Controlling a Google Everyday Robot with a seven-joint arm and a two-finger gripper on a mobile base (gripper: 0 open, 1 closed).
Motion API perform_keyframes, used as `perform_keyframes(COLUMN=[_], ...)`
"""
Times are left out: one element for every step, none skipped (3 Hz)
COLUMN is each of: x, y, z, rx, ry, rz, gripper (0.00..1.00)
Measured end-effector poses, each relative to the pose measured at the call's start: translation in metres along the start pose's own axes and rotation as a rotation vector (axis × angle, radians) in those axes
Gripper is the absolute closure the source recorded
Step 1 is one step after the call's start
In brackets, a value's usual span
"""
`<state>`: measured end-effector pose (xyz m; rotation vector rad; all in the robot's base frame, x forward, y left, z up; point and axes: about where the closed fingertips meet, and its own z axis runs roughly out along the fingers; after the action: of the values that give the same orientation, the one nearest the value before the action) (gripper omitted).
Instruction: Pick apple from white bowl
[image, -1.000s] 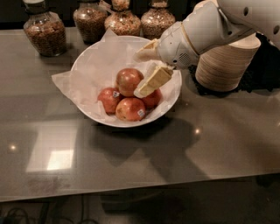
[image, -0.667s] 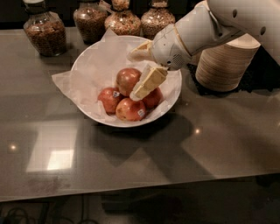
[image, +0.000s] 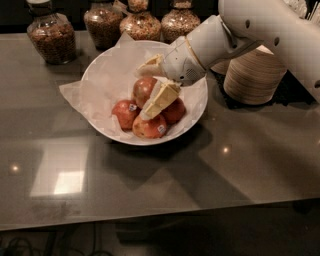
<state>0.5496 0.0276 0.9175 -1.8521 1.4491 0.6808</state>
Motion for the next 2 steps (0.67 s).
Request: perform_keyframes(x=[0.0037, 0.0036], y=[0.0006, 0.0006], z=[0.0036, 0.0036], rx=[-0.007, -0.007], ry=[-0.004, -0.004], rz=[0.004, 0.004], gripper=[0.47, 0.7])
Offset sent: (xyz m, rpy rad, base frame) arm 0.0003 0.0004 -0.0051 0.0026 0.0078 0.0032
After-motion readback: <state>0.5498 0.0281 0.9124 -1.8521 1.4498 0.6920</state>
